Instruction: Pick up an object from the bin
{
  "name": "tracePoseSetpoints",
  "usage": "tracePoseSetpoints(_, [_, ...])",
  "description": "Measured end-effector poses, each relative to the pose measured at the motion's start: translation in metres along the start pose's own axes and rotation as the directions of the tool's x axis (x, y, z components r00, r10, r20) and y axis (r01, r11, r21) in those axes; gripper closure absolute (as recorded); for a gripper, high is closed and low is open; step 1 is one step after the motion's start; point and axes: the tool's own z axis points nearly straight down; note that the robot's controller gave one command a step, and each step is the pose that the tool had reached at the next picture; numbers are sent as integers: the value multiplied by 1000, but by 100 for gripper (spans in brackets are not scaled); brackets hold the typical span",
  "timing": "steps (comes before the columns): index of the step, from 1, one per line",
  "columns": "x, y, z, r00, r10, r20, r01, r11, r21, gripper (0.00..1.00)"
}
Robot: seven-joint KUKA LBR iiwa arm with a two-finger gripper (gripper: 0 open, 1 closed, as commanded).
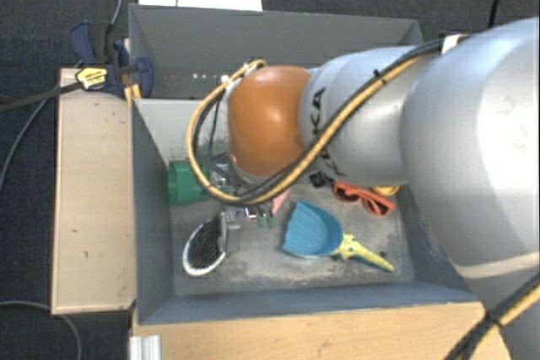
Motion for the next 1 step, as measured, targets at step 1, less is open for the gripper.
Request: tracePoseSetpoints(1, [6,-3,16,987,162,2,-162,987,-1,0])
